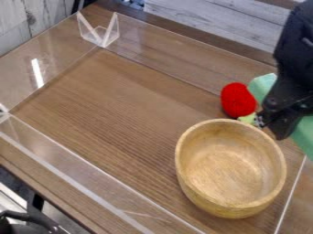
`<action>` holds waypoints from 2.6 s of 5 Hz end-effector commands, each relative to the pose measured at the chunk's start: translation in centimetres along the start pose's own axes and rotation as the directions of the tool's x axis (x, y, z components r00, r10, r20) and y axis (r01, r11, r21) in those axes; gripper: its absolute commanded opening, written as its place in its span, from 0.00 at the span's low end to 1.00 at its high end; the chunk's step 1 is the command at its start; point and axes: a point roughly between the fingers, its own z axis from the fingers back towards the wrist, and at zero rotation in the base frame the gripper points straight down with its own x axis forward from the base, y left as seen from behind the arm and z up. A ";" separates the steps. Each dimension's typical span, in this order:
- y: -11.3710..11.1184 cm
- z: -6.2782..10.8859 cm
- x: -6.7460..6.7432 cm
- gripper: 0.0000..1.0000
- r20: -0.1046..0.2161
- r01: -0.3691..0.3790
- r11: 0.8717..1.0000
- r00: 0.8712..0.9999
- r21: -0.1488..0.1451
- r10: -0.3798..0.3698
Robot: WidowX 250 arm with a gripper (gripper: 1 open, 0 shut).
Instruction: Remove the green block from the brown bowl and put it on the table
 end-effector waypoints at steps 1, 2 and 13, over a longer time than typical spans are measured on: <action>-0.5 1.2 -0.2 0.00 -0.020 0.012 0.999 1.000 -0.049 -0.013; 0.3 1.7 3.2 0.00 -0.002 0.032 0.996 0.999 -0.083 -0.032; -3.0 -12.0 15.9 0.00 0.103 0.402 0.912 0.914 -0.083 -0.393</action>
